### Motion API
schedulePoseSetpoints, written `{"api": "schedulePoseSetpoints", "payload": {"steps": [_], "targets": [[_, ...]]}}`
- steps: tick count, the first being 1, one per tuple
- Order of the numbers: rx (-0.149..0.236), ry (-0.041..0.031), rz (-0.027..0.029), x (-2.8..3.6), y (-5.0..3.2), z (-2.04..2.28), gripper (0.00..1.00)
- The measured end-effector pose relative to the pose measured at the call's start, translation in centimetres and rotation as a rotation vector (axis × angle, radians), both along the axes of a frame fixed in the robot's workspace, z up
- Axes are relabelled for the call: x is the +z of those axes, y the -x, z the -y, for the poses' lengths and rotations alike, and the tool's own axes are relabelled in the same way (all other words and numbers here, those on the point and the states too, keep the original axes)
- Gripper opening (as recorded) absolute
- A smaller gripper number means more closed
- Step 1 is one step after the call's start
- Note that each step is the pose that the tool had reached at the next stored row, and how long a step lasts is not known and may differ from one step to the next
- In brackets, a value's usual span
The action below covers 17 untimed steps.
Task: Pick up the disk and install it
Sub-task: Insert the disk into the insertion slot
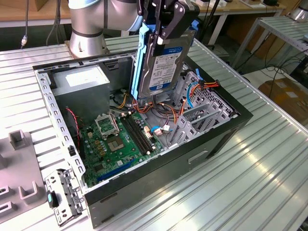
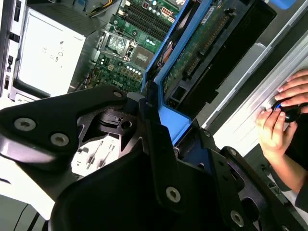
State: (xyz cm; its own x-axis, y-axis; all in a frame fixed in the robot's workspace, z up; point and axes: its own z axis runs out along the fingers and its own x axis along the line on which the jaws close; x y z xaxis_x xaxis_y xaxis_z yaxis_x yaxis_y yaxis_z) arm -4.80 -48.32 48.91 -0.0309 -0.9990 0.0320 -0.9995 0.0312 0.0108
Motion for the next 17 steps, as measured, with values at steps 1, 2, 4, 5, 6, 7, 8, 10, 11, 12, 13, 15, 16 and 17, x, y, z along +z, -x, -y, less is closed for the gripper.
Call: {"api": "schedulePoseSetpoints", "payload": {"steps": [1,2,4,5,6,7,8,10,11,12,13,15,16,17], "targets": [[0.0,0.0,0.0,0.0,0.0,0.0,0.37],[0.0,0.0,0.0,0.0,-0.01,0.0,0.37],[0.0,0.0,0.0,0.0,-0.01,0.0,0.37],[0.0,0.0,0.0,0.0,-0.02,0.0,0.37],[0.0,0.0,0.0,0.0,-0.02,0.0,0.37],[0.0,0.0,0.0,0.0,-0.02,0.0,0.37],[0.0,0.0,0.0,0.0,-0.02,0.03,0.37],[0.0,0.0,0.0,0.0,-0.03,0.22,0.37],[0.0,0.0,0.0,0.0,-0.02,0.33,0.37],[0.0,0.0,0.0,0.0,-0.02,0.52,0.37],[0.0,0.0001,0.0,0.0,-0.03,0.68,0.37],[0.0,0.0,0.0,0.0,-0.02,1.02,0.37],[0.0,-0.0001,0.0,-0.01,-0.02,1.21,0.37],[0.0,-0.0001,0.0,-0.01,-0.02,1.38,0.37]]}}
